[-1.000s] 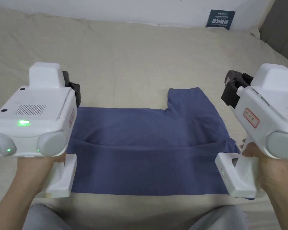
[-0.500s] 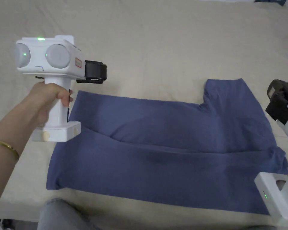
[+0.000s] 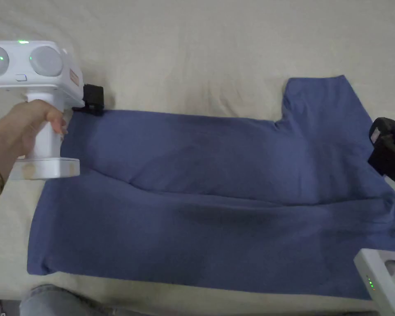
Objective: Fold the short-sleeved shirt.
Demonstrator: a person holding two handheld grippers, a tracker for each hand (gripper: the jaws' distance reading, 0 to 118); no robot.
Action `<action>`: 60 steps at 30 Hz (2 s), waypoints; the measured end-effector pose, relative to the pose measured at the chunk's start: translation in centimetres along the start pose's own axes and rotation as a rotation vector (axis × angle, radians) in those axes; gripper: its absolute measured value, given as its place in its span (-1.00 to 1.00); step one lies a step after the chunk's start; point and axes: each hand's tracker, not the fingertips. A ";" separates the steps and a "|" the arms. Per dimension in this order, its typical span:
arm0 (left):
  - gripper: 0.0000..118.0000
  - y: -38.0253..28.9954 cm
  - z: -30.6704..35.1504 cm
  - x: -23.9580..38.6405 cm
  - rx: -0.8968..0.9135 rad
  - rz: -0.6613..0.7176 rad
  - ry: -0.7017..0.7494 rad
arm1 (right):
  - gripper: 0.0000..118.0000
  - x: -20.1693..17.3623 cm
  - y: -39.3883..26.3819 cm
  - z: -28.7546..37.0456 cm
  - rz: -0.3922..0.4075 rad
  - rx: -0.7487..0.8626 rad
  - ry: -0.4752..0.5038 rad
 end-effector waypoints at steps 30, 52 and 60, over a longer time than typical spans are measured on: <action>-0.97 -2.0 10.4 -0.8 0.222 0.000 -0.153 | -0.52 9.3 1.3 -21.8 -0.090 -0.586 -0.147; -0.97 -12.4 20.2 -4.3 0.308 0.034 -0.186 | -0.96 15.3 3.8 2.3 -0.133 -0.247 0.054; -0.91 -21.8 17.1 -5.3 0.192 0.152 -0.169 | -0.96 14.1 -7.4 9.2 -0.327 -0.349 0.025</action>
